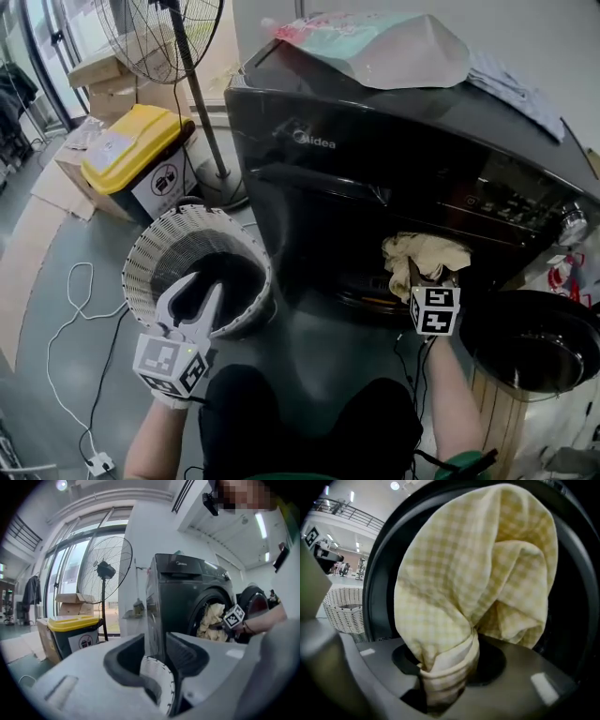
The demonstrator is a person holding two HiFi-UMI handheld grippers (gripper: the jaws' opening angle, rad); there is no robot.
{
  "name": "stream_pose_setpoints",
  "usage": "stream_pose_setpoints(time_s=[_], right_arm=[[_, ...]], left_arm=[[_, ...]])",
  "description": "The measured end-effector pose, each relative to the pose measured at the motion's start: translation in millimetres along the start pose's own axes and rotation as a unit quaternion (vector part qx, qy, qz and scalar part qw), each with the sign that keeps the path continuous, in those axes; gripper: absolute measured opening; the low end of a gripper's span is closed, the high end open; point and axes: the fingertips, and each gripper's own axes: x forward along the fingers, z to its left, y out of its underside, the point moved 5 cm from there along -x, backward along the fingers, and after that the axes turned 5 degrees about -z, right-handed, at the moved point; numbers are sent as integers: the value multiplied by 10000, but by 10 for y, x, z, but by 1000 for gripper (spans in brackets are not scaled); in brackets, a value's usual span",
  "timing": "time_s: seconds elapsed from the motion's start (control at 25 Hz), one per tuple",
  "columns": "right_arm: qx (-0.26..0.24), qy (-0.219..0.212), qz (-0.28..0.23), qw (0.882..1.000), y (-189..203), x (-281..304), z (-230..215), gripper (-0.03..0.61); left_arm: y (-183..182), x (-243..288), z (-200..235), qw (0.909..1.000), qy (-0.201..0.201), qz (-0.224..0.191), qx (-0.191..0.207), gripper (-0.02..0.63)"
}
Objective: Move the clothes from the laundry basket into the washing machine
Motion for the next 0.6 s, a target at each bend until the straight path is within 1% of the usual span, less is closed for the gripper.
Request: stream_pose_setpoints(time_s=[0.28, 0.36, 0.48, 0.6], right_arm=[[-125, -80, 652, 9978, 153, 663, -84, 214], [-87, -143, 865, 9961, 228, 820, -88, 216], [-26, -203, 1332, 9909, 387, 984, -131, 222], [-72, -252, 1710, 9849, 525, 1052, -120, 258]], left_arm=[[5, -166, 78, 9997, -182, 59, 123, 146], [11, -217, 107, 9996, -235, 75, 132, 146], [25, -270, 156, 9994, -306, 73, 115, 146], [69, -296, 197, 9993, -348, 103, 73, 146]])
